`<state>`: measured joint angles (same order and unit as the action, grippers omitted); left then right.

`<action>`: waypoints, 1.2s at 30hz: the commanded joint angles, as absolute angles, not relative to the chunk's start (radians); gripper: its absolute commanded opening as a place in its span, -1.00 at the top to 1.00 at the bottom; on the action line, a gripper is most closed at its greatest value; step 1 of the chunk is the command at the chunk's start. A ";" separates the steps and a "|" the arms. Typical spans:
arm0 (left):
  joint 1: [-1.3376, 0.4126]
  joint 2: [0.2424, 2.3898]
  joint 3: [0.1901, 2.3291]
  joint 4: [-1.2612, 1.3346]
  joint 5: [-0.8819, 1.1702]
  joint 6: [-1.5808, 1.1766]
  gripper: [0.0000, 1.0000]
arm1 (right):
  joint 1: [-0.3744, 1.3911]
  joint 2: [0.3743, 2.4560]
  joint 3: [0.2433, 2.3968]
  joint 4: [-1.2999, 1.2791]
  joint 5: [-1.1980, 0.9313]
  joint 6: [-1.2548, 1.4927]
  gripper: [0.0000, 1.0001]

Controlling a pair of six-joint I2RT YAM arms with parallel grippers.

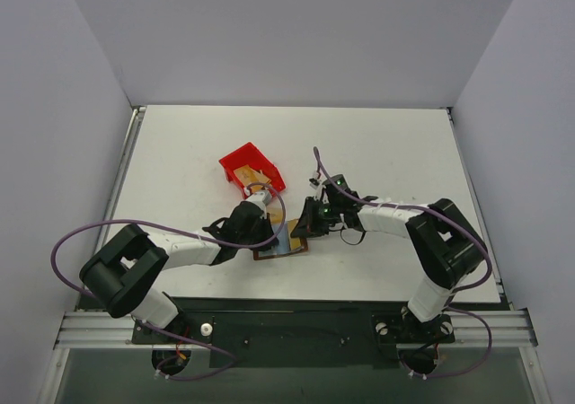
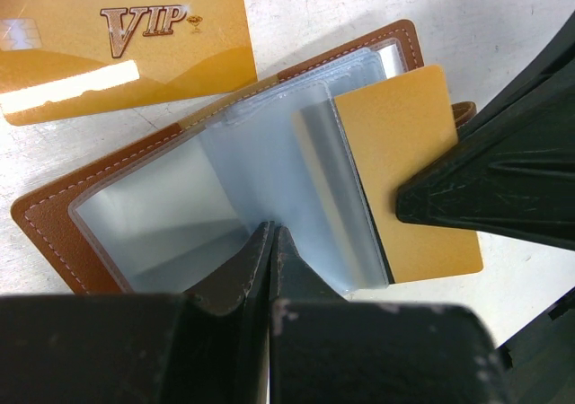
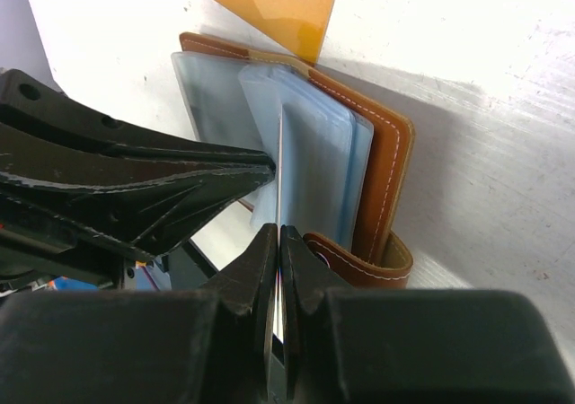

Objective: Put the credit cards into the card holder
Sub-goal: Insert the credit card into the card holder.

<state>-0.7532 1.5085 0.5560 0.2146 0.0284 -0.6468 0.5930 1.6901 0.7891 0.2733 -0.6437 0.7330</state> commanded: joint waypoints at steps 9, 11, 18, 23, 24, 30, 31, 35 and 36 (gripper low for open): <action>-0.755 1.465 0.580 0.115 0.009 -0.635 1.00 | 0.615 1.709 0.807 0.255 -0.629 0.718 1.00; -0.756 1.459 0.584 0.115 0.008 -0.635 1.00 | 0.617 1.713 0.808 0.262 -0.635 0.722 1.00; -0.756 1.437 0.614 0.103 0.009 -0.635 1.00 | 0.626 1.736 0.813 0.291 -0.655 0.742 1.00; -0.755 1.434 0.632 0.101 0.018 -0.635 1.00 | 0.635 1.744 0.821 0.307 -0.664 0.749 1.00; -0.756 1.431 0.634 0.101 0.018 -0.635 1.00 | 0.635 1.741 0.819 0.310 -0.667 0.750 1.00; -0.752 1.402 0.655 0.091 0.020 -0.634 1.00 | 0.638 1.726 0.811 0.336 -0.675 0.762 1.00; -0.749 1.398 0.658 0.089 0.023 -0.634 1.00 | 0.638 1.720 0.811 0.337 -0.675 0.762 1.00; -0.739 1.367 0.669 0.077 0.023 -0.635 1.00 | 0.640 1.706 0.818 0.337 -0.681 0.762 1.00; -0.738 1.358 0.672 0.074 0.023 -0.634 1.00 | 0.640 1.704 0.819 0.336 -0.681 0.762 1.00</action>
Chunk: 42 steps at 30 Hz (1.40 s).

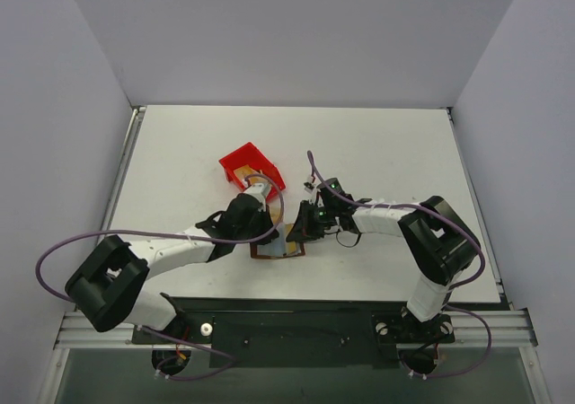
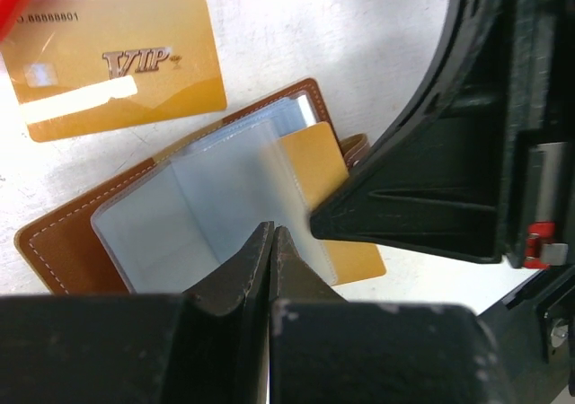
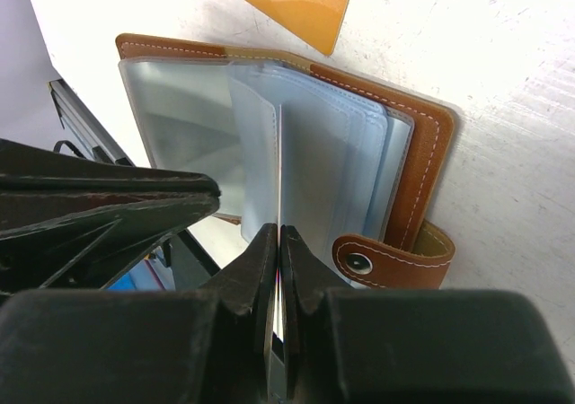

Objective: Put the credit cards into the card holder
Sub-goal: Insert the credit card into the card holder.

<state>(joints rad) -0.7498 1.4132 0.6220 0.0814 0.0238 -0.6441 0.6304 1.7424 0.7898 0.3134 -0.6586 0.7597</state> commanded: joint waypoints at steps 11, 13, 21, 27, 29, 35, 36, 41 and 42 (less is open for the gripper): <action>-0.710 1.275 0.670 0.032 0.009 -0.626 1.00 | 0.660 1.674 0.854 0.287 -0.677 0.744 1.00; -0.710 1.270 0.664 0.032 0.009 -0.627 1.00 | 0.661 1.671 0.859 0.282 -0.676 0.741 1.00; -0.707 1.250 0.640 0.032 0.009 -0.632 1.00 | 0.684 1.671 0.879 0.264 -0.672 0.738 1.00; -0.698 1.229 0.623 0.028 0.009 -0.635 1.00 | 0.698 1.675 0.899 0.252 -0.669 0.735 1.00; -0.695 1.224 0.618 0.026 0.008 -0.635 1.00 | 0.701 1.683 0.905 0.252 -0.667 0.733 1.00; -0.687 1.213 0.609 0.021 0.009 -0.634 1.00 | 0.712 1.724 0.922 0.271 -0.663 0.747 1.00; -0.687 1.210 0.603 0.020 0.009 -0.634 1.00 | 0.715 1.730 0.923 0.273 -0.660 0.750 1.00; -0.680 1.213 0.589 0.017 -0.020 -0.638 1.00 | 0.722 1.775 0.936 0.287 -0.640 0.762 1.00; -0.678 1.215 0.581 0.014 -0.024 -0.640 1.00 | 0.721 1.782 0.936 0.296 -0.638 0.767 1.00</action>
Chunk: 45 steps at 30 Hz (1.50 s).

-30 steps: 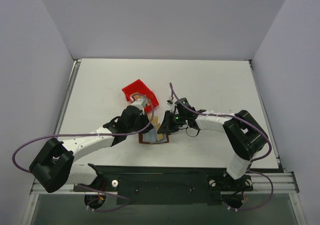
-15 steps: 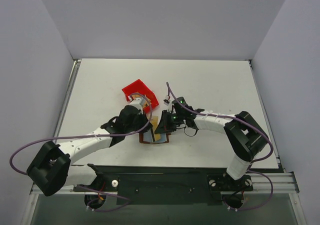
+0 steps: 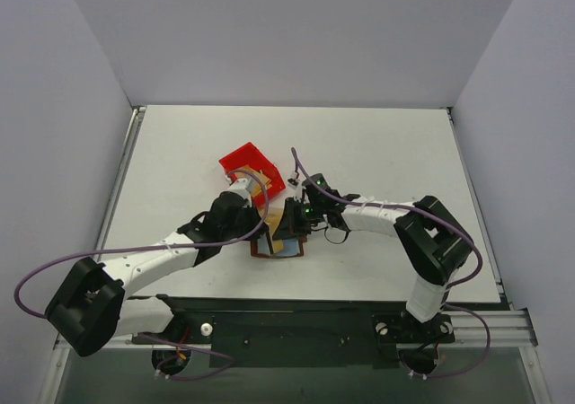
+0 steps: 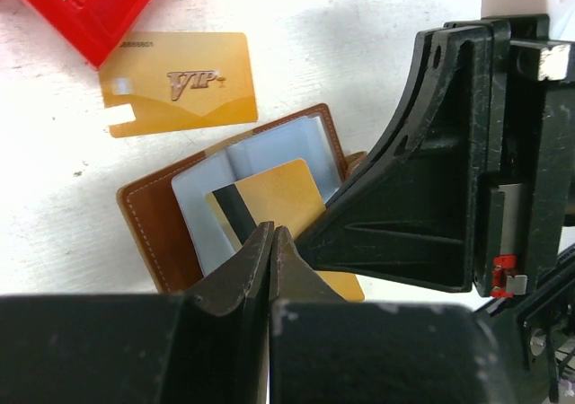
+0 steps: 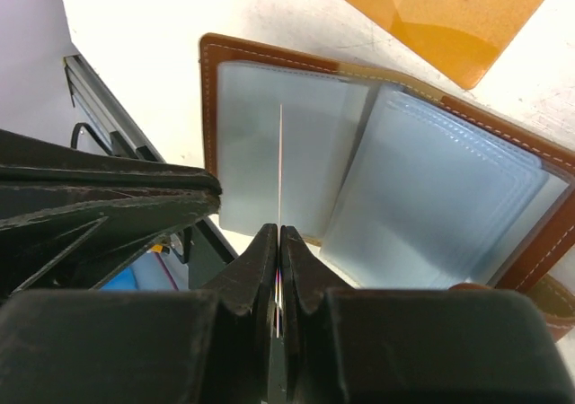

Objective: Put the credit cards into the card holder
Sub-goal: Insert the credit card into the card holder.

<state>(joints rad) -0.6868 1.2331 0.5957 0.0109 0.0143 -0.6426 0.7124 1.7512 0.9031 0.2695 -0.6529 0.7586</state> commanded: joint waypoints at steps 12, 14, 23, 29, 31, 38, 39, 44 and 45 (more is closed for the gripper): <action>-0.666 1.290 0.532 0.020 -0.113 -0.667 1.00 | 0.724 1.836 0.933 0.299 -0.604 0.792 1.00; -0.666 1.307 0.529 0.020 -0.123 -0.664 1.00 | 0.724 1.833 0.930 0.299 -0.603 0.792 1.00; -0.666 1.397 0.499 0.072 -0.115 -0.666 1.00 | 0.723 1.819 0.931 0.301 -0.612 0.790 1.00; -0.666 1.413 0.482 0.083 -0.112 -0.664 1.00 | 0.709 1.796 0.923 0.299 -0.607 0.782 1.00; -0.666 1.408 0.480 0.083 -0.112 -0.664 1.00 | 0.701 1.787 0.917 0.298 -0.604 0.782 1.00; -0.666 1.393 0.460 0.078 -0.109 -0.669 1.00 | 0.670 1.770 0.879 0.307 -0.589 0.790 1.00; -0.666 1.388 0.456 0.081 -0.109 -0.669 1.00 | 0.670 1.770 0.873 0.313 -0.589 0.792 1.00; -0.666 1.376 0.442 0.084 -0.106 -0.672 1.00 | 0.666 1.773 0.864 0.314 -0.588 0.798 1.00; -0.666 1.376 0.439 0.083 -0.106 -0.672 1.00 | 0.667 1.775 0.864 0.316 -0.588 0.798 1.00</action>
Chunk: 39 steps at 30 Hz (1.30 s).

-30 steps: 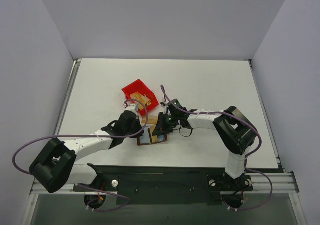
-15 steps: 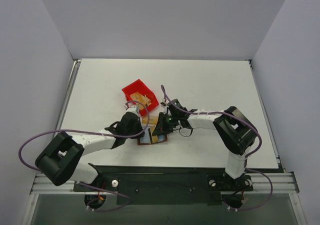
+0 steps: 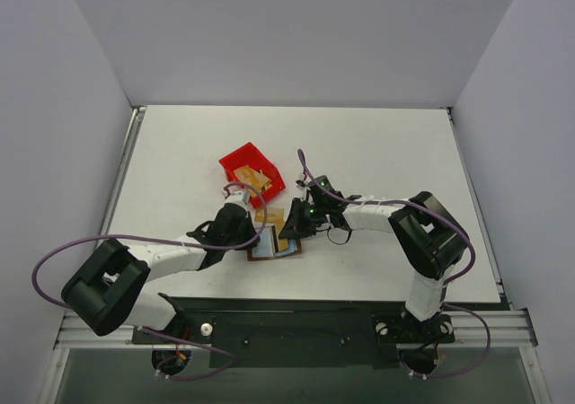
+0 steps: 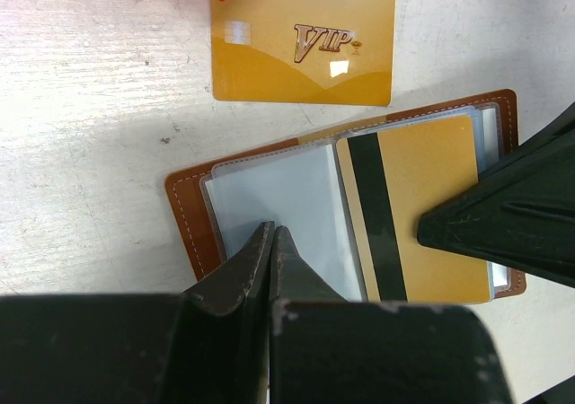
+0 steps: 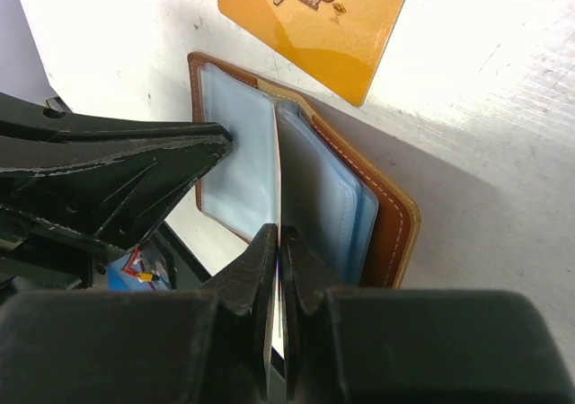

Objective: Put the credit cards into the card holder
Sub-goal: Insert the credit card into the card holder.

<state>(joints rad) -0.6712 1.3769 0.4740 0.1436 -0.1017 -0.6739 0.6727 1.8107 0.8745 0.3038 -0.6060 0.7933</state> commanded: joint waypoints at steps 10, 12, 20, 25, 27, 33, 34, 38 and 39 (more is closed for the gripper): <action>-0.666 1.381 0.437 0.090 -0.100 -0.670 1.00 | 0.669 1.807 0.851 0.356 -0.604 0.821 1.00; -0.666 1.381 0.434 0.092 -0.098 -0.670 1.00 | 0.670 1.813 0.847 0.368 -0.612 0.822 1.00; -0.664 1.385 0.433 0.097 -0.095 -0.673 1.00 | 0.676 1.835 0.834 0.419 -0.643 0.835 1.00; -0.664 1.381 0.433 0.094 -0.095 -0.673 1.00 | 0.683 1.850 0.828 0.431 -0.643 0.838 1.00; -0.666 1.376 0.431 0.092 -0.097 -0.676 1.00 | 0.684 1.853 0.824 0.442 -0.641 0.842 1.00; -0.664 1.361 0.423 0.086 -0.100 -0.680 1.00 | 0.687 1.870 0.816 0.454 -0.640 0.853 1.00; -0.666 1.358 0.425 0.084 -0.100 -0.680 1.00 | 0.686 1.873 0.815 0.460 -0.643 0.853 1.00; -0.664 1.339 0.426 0.069 -0.103 -0.681 1.00 | 0.687 1.884 0.813 0.475 -0.641 0.864 1.00; -0.666 1.333 0.425 0.066 -0.104 -0.681 1.00 | 0.686 1.887 0.813 0.480 -0.643 0.868 1.00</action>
